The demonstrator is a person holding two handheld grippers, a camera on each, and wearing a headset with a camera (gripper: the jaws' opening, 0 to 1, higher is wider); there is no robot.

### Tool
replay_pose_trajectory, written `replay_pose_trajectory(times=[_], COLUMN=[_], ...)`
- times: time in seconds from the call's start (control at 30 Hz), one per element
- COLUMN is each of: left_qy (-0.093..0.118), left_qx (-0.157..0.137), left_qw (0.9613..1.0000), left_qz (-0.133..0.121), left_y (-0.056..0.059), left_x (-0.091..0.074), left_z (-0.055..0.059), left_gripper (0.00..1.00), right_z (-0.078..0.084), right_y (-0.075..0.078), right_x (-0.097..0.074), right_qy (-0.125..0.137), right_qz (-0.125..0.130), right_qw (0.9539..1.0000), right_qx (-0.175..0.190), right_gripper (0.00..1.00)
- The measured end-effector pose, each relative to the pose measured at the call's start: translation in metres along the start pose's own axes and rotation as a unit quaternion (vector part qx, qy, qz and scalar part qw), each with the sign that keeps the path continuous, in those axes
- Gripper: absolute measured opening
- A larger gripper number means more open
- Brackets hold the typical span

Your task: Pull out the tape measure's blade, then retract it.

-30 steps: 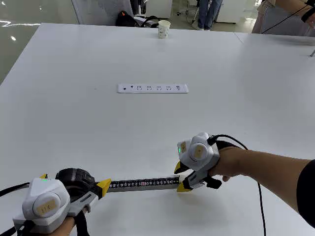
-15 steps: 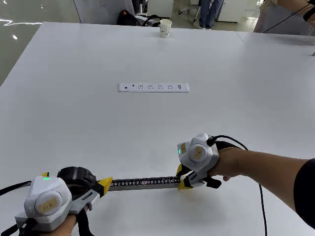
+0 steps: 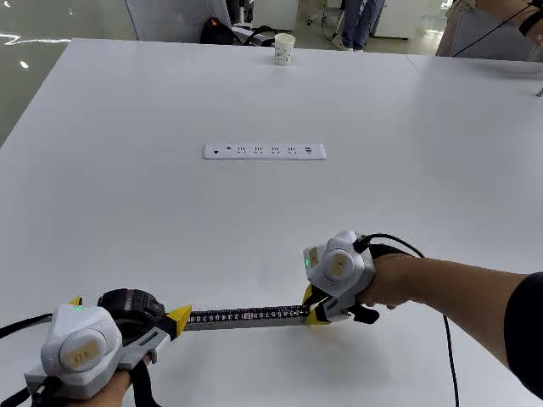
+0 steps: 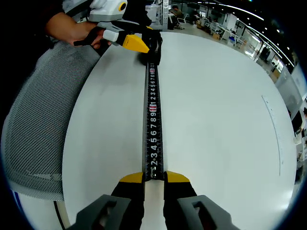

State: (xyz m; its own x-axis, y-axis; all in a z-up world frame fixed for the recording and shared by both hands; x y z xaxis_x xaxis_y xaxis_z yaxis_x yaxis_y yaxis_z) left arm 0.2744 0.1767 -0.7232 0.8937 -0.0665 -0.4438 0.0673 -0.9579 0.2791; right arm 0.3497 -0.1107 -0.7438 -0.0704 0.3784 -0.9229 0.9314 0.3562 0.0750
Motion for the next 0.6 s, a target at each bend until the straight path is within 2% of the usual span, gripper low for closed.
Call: replay_pose_trajectory(times=[0.17, 0.33, 0.53, 0.6], left_qy=[0.002, 0.004, -0.003, -0.005], left_qx=[0.002, 0.003, 0.007, 0.009], left_qw=[1.0000, 1.0000, 0.9999, 0.9999], left_qz=[0.000, -0.004, -0.006, -0.005], left_y=[-0.0010, -0.0041, -0.0072, -0.0078], left_x=[0.0005, 0.0027, 0.0081, 0.0084], left_z=[0.0002, -0.0003, 0.0028, 0.0037], left_gripper=[0.94, 0.90, 0.87, 0.85], right_z=[-0.0023, -0.0021, -0.0048, -0.0049], right_y=[0.0010, 0.0009, 0.0005, 0.0021], right_x=[0.0012, 0.0015, 0.0022, 0.0022], right_qy=[-0.016, -0.020, -0.033, -0.035], right_qz=[-0.005, -0.002, 0.001, -0.001], right_qw=[0.9999, 0.9997, 0.9994, 0.9990], right_qx=[-0.001, 0.010, 0.011, 0.028], right_gripper=[0.11, 0.11, 0.11, 0.11])
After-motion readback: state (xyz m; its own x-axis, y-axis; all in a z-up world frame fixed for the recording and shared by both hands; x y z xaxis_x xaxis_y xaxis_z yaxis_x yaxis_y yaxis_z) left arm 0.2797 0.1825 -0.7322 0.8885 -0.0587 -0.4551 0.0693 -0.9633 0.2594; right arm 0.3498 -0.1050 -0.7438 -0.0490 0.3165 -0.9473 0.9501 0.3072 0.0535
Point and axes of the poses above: the centre of the closed fingertips' face, and the gripper's own axes: x roughly forward along the fingers, y roughly to its right, z roughly out of its underside, the point moved 7 cm from there along -x, roughly backward along the fingers, and after that the axes turned 14 degrees about -x, right-handed, at the moved point
